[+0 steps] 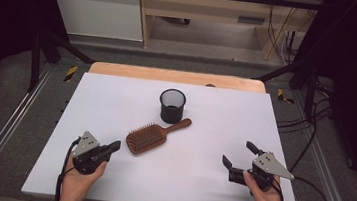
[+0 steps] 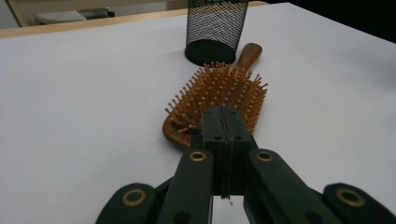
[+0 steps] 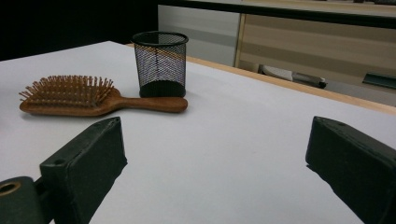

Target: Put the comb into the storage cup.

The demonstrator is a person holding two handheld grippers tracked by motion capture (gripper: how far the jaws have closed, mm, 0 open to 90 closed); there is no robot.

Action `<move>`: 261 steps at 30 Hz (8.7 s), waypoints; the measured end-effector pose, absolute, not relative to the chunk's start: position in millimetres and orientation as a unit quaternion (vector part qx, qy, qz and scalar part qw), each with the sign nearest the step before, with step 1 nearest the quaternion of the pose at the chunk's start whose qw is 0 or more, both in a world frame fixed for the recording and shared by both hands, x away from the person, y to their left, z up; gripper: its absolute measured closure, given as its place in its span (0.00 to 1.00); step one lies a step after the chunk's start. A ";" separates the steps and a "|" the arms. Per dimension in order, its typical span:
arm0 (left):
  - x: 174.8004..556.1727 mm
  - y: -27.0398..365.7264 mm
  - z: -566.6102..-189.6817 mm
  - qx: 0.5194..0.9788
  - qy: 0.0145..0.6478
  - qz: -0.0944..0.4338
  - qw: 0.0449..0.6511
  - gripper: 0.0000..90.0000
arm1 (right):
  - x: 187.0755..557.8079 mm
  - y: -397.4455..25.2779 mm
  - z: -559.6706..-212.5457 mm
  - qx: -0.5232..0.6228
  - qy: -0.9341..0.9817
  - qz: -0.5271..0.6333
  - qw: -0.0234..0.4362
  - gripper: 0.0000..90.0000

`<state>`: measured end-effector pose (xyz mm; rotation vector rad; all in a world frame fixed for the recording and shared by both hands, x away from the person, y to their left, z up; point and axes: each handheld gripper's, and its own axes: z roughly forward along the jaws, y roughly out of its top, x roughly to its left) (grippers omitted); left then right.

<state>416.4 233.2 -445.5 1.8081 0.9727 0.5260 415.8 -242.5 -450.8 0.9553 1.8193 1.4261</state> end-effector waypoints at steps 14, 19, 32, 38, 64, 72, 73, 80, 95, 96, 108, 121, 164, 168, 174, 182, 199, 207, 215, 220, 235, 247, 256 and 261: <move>443.3 202.8 -455.1 0.771 0.418 0.196 0.438 1.00 | 414.9 -243.5 -450.2 0.359 0.692 0.542 0.315 0.05; 451.3 203.5 -462.6 0.777 0.429 0.198 0.416 1.00 | 414.7 -243.1 -450.1 0.357 0.693 0.542 0.313 0.06; 468.1 209.8 -464.4 0.779 0.432 0.209 0.404 1.00 | 414.6 -242.2 -450.4 0.357 0.695 0.542 0.309 0.06; 478.2 213.2 -464.0 0.782 0.431 0.208 0.400 1.00 | 414.6 -242.9 -450.7 0.359 0.694 0.544 0.307 0.06; 537.4 196.6 -458.9 0.814 0.390 0.232 0.363 1.00 | 414.6 -243.1 -452.4 0.363 0.694 0.548 0.295 0.05; 532.0 169.4 -459.3 0.825 0.368 0.217 0.370 1.00 | 414.4 -243.1 -452.3 0.361 0.695 0.548 0.295 0.05; 532.0 169.4 -459.3 0.825 0.368 0.217 0.370 1.00 | 414.3 -243.2 -452.3 0.361 0.695 0.547 0.295 0.05; 522.7 150.4 -459.4 0.833 0.352 0.207 0.373 1.00 | 413.2 -243.4 -451.7 0.361 0.694 0.549 0.295 0.05; 508.8 124.6 -459.6 0.842 0.333 0.189 0.381 1.00 | 411.8 -244.1 -450.4 0.362 0.693 0.549 0.295 0.05; 508.2 123.6 -459.6 0.843 0.331 0.187 0.381 1.00 | 411.8 -244.3 -450.3 0.362 0.693 0.550 0.295 0.05; 503.2 112.9 -460.6 0.844 0.324 0.182 0.387 1.00 | 410.2 -245.4 -449.1 0.362 0.691 0.551 0.298 0.05; 498.4 95.7 -460.4 0.850 0.311 0.173 0.389 1.00 | 409.4 -246.2 -448.7 0.361 0.690 0.554 0.295 0.05; 454.8 141.3 -440.5 0.800 0.306 0.239 0.458 1.00 | 409.4 -245.9 -448.8 0.364 0.690 0.551 0.297 0.04; 439.4 169.4 -432.3 0.778 0.319 0.259 0.476 1.00 | 409.5 -245.1 -448.7 0.368 0.687 0.553 0.294 0.04; 422.5 195.2 -430.6 0.763 0.330 0.281 0.481 0.88 | 408.1 -245.1 -447.8 0.368 0.687 0.551 0.298 0.04; 407.8 235.2 -430.0 0.711 0.378 0.321 0.499 0.44 | 407.9 -243.3 -447.3 0.370 0.689 0.547 0.298 0.04; 392.9 272.7 -428.2 0.667 0.398 0.327 0.537 0.04 | 410.0 -239.8 -448.6 0.374 0.696 0.535 0.301 0.04; 398.4 276.1 -432.6 0.669 0.405 0.318 0.536 0.04 | 413.0 -234.3 -451.8 0.383 0.722 0.498 0.291 0.06; 399.4 275.1 -433.7 0.674 0.401 0.317 0.534 0.03 | 413.1 -226.9 -450.7 0.383 0.745 0.476 0.268 0.09; 399.3 274.4 -434.6 0.677 0.398 0.315 0.534 0.04 | 414.4 -223.6 -450.3 0.383 0.759 0.463 0.251 0.09; 400.6 272.8 -435.6 0.680 0.393 0.316 0.533 0.03 | 414.1 -216.4 -454.2 0.371 0.781 0.445 0.234 0.09; 400.2 275.5 -437.1 0.682 0.394 0.319 0.527 0.03 | 417.7 -203.7 -452.4 0.372 0.812 0.416 0.171 0.10; 399.8 276.1 -436.8 0.683 0.393 0.320 0.525 0.03 | 427.1 -188.1 -446.6 0.351 0.847 0.371 0.147 0.10; 400.0 275.2 -437.2 0.685 0.392 0.320 0.525 0.03 | 432.2 -180.4 -447.6 0.342 0.869 0.332 0.129 0.10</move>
